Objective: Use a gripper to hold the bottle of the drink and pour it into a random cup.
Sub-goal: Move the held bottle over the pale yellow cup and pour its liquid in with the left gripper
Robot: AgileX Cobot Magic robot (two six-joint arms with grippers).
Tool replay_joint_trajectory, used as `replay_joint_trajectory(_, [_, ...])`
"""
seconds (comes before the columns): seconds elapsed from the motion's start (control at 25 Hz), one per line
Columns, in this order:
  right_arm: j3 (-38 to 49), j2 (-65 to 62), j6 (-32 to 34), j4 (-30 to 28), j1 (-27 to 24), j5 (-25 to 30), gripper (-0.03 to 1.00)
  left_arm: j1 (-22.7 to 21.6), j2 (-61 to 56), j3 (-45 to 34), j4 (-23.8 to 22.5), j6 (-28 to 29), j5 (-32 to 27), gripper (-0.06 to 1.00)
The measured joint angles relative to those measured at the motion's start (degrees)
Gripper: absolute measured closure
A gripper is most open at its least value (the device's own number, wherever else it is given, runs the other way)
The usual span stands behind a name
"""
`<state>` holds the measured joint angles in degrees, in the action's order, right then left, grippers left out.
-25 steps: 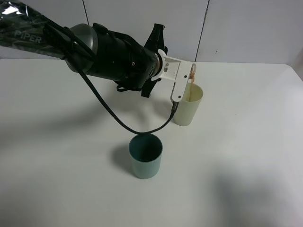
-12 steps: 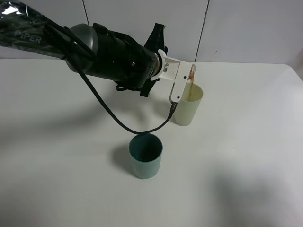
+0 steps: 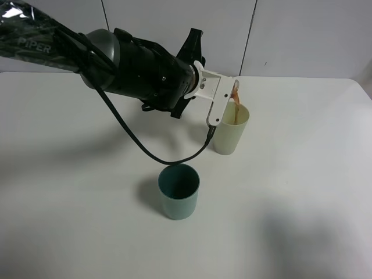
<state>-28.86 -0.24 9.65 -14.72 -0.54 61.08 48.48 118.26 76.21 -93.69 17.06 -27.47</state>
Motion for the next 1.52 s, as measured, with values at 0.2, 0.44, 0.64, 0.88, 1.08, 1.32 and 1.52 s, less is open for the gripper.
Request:
replay_joint_trajectory(0.2, [0.0,0.0,0.0,0.0,0.0,0.0,-0.03,0.0,0.0,0.0,0.0,-0.1,-0.3,0.61])
replay_joint_trajectory(0.44, [0.0,0.0,0.0,0.0,0.0,0.0,-0.03,0.0,0.0,0.0,0.0,-0.9,-0.7,0.61])
replay_joint_trajectory(0.64, [0.0,0.0,0.0,0.0,0.0,0.0,-0.03,0.0,0.0,0.0,0.0,-1.5,-0.7,0.61])
replay_joint_trajectory(0.88, [0.0,0.0,0.0,0.0,0.0,0.0,-0.03,0.0,0.0,0.0,0.0,-2.5,-1.1,0.61])
replay_joint_trajectory(1.08, [0.0,0.0,0.0,0.0,0.0,0.0,-0.03,0.0,0.0,0.0,0.0,-2.5,-1.1,0.61])
replay_joint_trajectory(1.32, [0.0,0.0,0.0,0.0,0.0,0.0,-0.03,0.0,0.0,0.0,0.0,-2.5,-1.7,0.61])
replay_joint_trajectory(1.52, [0.0,0.0,0.0,0.0,0.0,0.0,-0.03,0.0,0.0,0.0,0.0,-2.5,-1.8,0.61])
